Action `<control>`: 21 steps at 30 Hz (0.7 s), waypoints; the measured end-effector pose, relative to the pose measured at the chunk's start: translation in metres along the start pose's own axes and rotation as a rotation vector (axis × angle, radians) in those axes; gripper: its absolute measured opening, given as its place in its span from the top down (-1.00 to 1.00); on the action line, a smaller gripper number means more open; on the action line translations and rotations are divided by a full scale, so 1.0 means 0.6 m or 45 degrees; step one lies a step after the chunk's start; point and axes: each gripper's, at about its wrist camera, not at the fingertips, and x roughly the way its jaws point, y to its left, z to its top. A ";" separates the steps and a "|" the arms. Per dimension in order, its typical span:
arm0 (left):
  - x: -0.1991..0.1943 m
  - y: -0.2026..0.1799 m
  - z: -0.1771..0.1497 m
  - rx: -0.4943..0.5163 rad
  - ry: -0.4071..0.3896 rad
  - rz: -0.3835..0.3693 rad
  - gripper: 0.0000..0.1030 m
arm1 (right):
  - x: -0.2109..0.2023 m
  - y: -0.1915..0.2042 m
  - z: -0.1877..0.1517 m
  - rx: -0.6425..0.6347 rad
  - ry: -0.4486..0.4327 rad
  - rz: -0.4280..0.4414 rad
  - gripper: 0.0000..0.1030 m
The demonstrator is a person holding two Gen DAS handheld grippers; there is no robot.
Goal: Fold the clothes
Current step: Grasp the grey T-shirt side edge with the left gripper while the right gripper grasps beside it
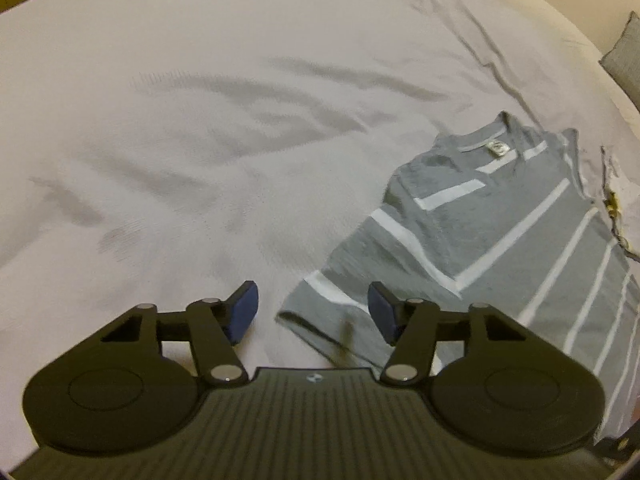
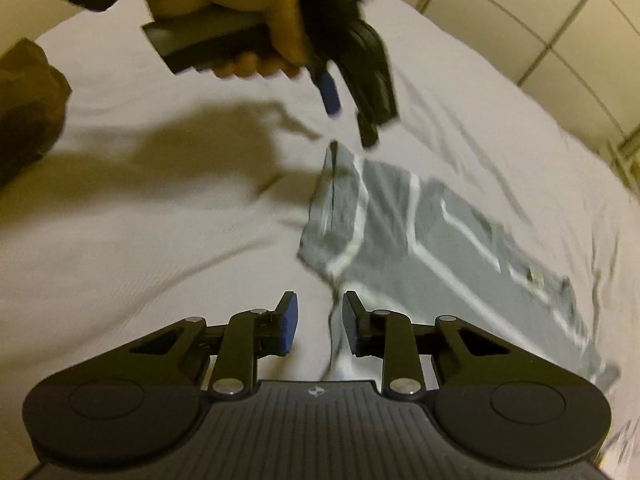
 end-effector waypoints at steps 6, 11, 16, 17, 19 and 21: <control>0.041 0.031 -0.005 -0.114 0.036 -0.067 -0.06 | 0.108 0.024 0.022 -0.137 0.041 -0.050 0.41; 0.064 0.060 -0.008 -0.223 0.072 -0.129 -0.03 | 0.143 0.036 0.021 -0.275 0.042 -0.082 0.40; 0.066 0.077 0.003 -0.336 0.082 -0.182 0.44 | 0.159 0.037 0.028 -0.326 0.018 -0.089 0.47; 0.065 0.074 0.005 -0.334 0.082 -0.191 0.50 | 0.161 0.031 0.030 -0.299 0.022 -0.080 0.54; 0.062 0.064 0.008 -0.314 0.086 -0.201 0.69 | 0.157 0.020 0.030 -0.259 0.008 -0.060 0.95; 0.059 0.054 0.010 -0.293 0.094 -0.186 0.82 | 0.152 0.010 0.030 -0.220 -0.008 -0.040 0.94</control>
